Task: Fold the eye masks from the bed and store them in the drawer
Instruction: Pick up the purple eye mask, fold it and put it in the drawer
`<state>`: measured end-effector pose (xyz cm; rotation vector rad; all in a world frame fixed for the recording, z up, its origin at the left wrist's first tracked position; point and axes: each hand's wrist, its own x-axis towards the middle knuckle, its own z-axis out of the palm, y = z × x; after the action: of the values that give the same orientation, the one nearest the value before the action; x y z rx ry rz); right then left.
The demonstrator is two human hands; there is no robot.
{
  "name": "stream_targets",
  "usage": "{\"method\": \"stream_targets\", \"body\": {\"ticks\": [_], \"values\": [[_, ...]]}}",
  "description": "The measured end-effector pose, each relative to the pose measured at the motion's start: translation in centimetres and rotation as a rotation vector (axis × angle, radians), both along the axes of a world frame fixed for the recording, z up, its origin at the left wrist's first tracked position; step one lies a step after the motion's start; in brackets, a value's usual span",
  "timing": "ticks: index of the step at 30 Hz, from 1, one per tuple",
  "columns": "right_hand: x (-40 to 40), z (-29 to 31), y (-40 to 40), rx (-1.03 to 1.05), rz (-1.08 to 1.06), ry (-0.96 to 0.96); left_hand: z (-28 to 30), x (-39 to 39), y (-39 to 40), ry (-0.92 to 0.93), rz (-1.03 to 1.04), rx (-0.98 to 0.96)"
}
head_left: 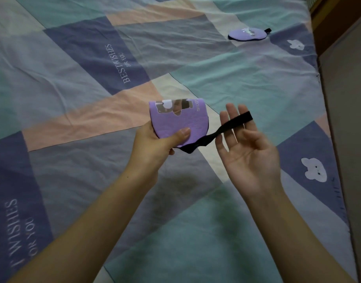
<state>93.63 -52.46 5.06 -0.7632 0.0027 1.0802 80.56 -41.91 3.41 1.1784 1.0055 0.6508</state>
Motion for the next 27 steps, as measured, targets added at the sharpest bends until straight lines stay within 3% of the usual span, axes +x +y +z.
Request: {"method": "stream_targets", "body": {"ticks": [1,4,5,6,7,11,14,16,23,27], "values": [[0.0,-0.4,0.2,-0.128,-0.003,-0.214,0.0,0.0,-0.2,-0.013,-0.003,-0.008],[-0.5,-1.2,0.2,-0.580,0.072,-1.153,0.2,0.0,0.0,-0.065,0.060,-0.045],[-0.4,-1.4,0.0,-0.675,0.183,-1.366,0.3,0.0,0.3,-0.090,0.108,-0.062],[-0.3,-1.7,-0.3,-0.730,0.286,-1.448,0.4,-0.1,0.7,-0.114,0.164,-0.080],[-0.4,-1.6,-0.5,-0.717,0.344,-1.356,0.3,-0.2,1.1,-0.126,0.213,-0.089],[-0.3,-0.3,-0.1,-0.262,0.146,-0.161,-0.7,-1.0,1.7,-0.042,0.230,-0.051],[-0.5,-0.6,0.2,-0.021,0.095,0.135,-1.0,-0.8,0.9,-0.079,0.177,-0.168],[-1.1,-0.8,0.8,-0.048,0.069,0.129,-0.9,-0.5,0.4,-0.128,0.169,-0.233],[-2.7,-2.6,0.8,-0.250,0.057,-0.223,-0.9,0.0,0.1,-0.225,0.152,-0.319],[-3.4,-2.9,0.3,-0.285,0.101,-0.516,-1.1,-0.1,0.1,-0.142,0.048,-0.187]]}}
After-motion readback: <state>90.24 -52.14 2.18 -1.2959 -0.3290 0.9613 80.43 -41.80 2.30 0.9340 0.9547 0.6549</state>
